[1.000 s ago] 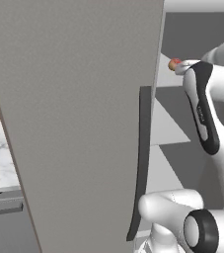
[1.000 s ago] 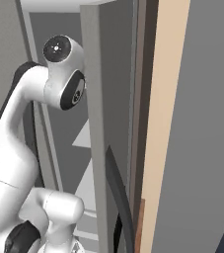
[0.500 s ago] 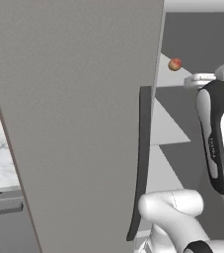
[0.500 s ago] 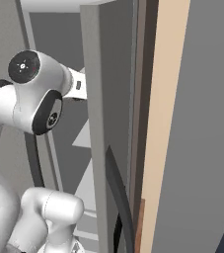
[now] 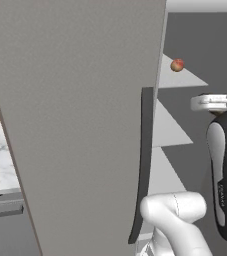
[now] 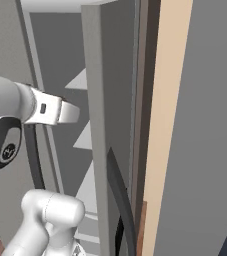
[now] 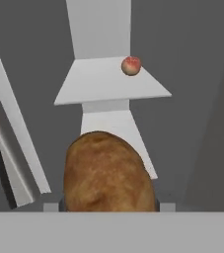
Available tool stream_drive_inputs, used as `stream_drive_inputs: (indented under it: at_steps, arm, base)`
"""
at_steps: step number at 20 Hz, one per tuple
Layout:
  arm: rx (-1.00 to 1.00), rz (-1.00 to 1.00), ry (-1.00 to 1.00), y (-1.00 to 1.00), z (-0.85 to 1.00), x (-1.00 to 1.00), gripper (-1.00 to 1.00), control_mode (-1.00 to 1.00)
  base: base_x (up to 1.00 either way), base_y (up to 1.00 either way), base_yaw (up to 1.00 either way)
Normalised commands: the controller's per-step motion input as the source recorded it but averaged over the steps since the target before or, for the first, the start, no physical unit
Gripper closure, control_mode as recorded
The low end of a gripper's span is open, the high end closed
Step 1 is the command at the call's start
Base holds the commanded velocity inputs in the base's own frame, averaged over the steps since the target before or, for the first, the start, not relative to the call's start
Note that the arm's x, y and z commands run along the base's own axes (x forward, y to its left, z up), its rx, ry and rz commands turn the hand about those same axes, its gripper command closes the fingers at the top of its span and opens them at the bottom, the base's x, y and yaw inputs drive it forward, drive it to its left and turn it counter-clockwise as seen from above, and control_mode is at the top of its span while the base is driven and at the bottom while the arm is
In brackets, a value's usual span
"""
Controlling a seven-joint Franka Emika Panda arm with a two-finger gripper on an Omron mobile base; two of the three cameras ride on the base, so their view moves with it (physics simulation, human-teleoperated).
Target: Take the steak, potato, and peach from the freezer and place them in the bowl on the counter.
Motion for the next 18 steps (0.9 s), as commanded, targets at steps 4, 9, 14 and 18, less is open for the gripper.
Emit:
stream_drive_inputs:
  at_steps: [4, 9, 14, 18]
  arm:
    - [0.00, 0.00, 0.06, 0.40, 0.00, -0.73, 1.00, -1.00]
    - [0.00, 0.00, 0.00, 0.16, 0.00, -0.45, 1.00, -1.00]
    - [0.00, 0.00, 0.05, 0.08, 0.00, -0.29, 1.00, -1.00]
    - [0.00, 0.00, 0.00, 0.05, 0.00, 0.00, 1.00, -1.00]
  base:
    - [0.00, 0.00, 0.00]
    - [0.00, 0.00, 0.00]
    - [0.00, 0.00, 0.00]
    - [0.00, 0.00, 0.00]
